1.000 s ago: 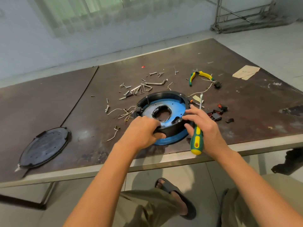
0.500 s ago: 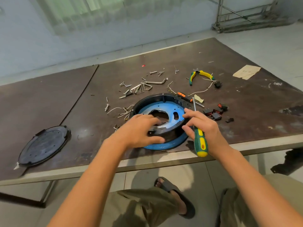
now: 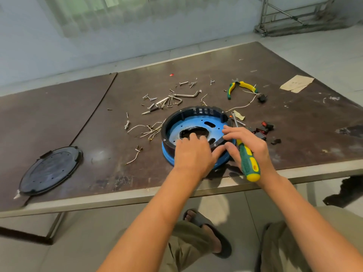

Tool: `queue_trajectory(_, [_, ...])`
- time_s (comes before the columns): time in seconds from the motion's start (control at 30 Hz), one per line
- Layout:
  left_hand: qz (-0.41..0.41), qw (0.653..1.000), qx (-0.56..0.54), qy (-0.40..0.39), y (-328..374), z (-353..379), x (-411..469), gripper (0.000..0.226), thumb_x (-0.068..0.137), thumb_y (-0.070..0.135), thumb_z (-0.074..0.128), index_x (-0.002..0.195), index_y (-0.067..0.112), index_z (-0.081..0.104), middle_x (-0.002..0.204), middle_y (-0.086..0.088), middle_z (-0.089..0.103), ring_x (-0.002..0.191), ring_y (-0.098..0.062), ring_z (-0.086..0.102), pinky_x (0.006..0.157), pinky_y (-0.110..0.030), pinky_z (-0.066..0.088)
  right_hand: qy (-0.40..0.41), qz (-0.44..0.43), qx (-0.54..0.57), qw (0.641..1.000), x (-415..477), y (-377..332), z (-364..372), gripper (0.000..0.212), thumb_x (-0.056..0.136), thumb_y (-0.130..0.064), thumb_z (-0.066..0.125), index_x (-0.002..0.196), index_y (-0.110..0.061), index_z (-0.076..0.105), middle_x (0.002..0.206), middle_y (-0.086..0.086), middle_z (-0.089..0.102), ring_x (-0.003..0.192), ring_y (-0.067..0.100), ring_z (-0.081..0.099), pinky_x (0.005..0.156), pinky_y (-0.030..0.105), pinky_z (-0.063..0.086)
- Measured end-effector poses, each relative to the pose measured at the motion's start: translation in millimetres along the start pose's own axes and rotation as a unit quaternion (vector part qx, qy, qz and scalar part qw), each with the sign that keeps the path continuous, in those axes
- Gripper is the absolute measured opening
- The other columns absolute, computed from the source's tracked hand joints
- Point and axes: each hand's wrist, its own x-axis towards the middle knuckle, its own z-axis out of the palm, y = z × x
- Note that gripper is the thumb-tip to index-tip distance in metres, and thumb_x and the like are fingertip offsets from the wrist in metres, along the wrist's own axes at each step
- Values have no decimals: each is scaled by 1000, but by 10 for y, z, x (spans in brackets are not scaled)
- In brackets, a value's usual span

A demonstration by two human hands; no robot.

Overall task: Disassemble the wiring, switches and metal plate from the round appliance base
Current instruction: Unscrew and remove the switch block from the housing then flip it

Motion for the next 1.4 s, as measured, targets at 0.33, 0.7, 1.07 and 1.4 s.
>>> queue_trajectory(0.33, [185,966,-163,-75,-763,-46,-27,40,93,51,57,127,30,53,112,7,60,98,-13,58,91,-35,49,-25,48,-4,999,-13,-12,-47,19,93,-13,67,108,0,71,126,17,68,131,29,61,109,44,50])
queue_trajectory(0.7, [53,972,-227,-34,-357,14,50,47,91,38,65,133,25,50,119,0,62,106,-21,60,93,-37,48,59,60,155,984,-92,-309,-206,20,99,-7,49,102,3,66,96,20,73,85,32,74,72,52,59])
queue_trajectory(1.07, [119,942,-297,-98,-528,-38,162,52,82,32,78,128,29,57,113,8,61,100,-11,56,86,-31,49,-163,69,143,974,-78,-369,-72,37,94,-9,47,70,3,72,66,9,73,69,25,74,71,39,61])
queue_trajectory(1.4, [178,958,-200,-106,-519,-13,194,41,87,45,67,121,29,53,108,10,63,94,-12,58,81,-34,50,-123,-26,88,988,-130,-460,-121,31,90,-17,49,68,-3,66,66,7,65,57,24,64,52,43,53])
